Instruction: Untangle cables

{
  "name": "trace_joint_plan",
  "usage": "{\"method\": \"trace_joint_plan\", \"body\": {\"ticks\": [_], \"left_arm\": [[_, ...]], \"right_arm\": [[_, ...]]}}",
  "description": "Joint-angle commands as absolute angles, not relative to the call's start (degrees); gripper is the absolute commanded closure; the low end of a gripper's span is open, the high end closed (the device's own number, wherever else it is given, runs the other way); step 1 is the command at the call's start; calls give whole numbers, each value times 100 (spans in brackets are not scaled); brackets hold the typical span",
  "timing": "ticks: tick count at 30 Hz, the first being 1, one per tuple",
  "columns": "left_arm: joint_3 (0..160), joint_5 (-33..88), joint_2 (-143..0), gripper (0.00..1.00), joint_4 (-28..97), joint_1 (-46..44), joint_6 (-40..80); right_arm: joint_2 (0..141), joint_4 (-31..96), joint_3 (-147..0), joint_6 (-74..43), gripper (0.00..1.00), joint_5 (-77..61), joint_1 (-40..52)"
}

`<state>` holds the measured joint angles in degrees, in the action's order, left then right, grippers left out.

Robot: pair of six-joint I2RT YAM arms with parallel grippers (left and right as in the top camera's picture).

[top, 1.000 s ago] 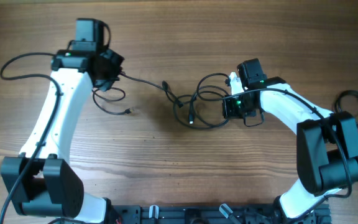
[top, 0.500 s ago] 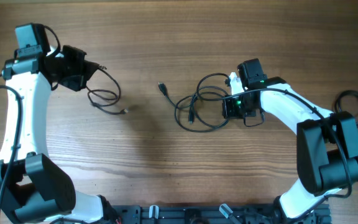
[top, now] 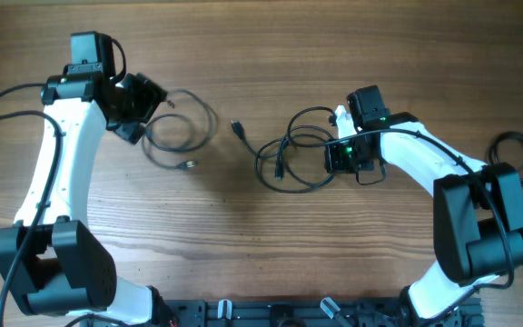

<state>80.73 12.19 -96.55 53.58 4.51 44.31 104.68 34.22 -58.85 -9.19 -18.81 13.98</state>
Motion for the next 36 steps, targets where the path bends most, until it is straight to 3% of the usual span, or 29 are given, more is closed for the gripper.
{"method": "trace_joint_plan", "body": {"ticks": [1, 5, 11, 14, 16, 17, 25, 27, 28, 29, 31, 32, 36], "left_arm": [[8044, 1061, -9730, 0, 5356, 443, 3673], [8044, 1059, -9730, 0, 5474, 443, 3489], [8044, 1057, -9730, 0, 5754, 434, 3468], [8044, 1057, -9730, 0, 5813, 434, 3468], [8036, 1059, -9730, 0, 5833, 412, 3465], [8020, 1059, -9730, 0, 5833, 395, 3465], [7701, 1057, -9732, 2, 5747, -34, 3188], [7662, 1057, -9732, 17, 5701, -141, 3188], [7638, 1057, -9732, 39, 5638, -204, 3190], [7631, 1057, -9732, 52, 5614, -244, 3190], [7601, 1057, -9732, 92, 5537, -318, 3190], [7594, 1057, -9732, 96, 5520, -346, 3190], [7594, 1055, -9751, 96, 5489, -447, 3186]], "right_arm": [[10501, 3393, -5837, -904, 96, -1767, 1387], [10499, 3343, -5970, -902, 92, -2032, 1380], [10497, 3992, -6700, -895, 54, -2401, 1380], [10497, 4386, -7118, -749, 48, -2403, 1382], [10497, 4473, -7332, -725, 20, -2349, 1380], [10497, 4438, -7382, -731, 16, -2303, 1380], [10512, 4609, -7336, -1092, 18, -2366, 1446], [10521, 4611, -7288, -1094, 20, -2598, 1498], [10521, 4591, -7247, -1096, 24, -2714, 1531], [10523, 4591, -7220, -1173, 26, -2707, 1562], [10527, 4587, -7159, -1225, 35, -2707, 1660], [10543, 4587, -7159, -1225, 38, -2707, 1702], [10556, 4318, -7159, -1741, 45, -2707, 1955]]}}
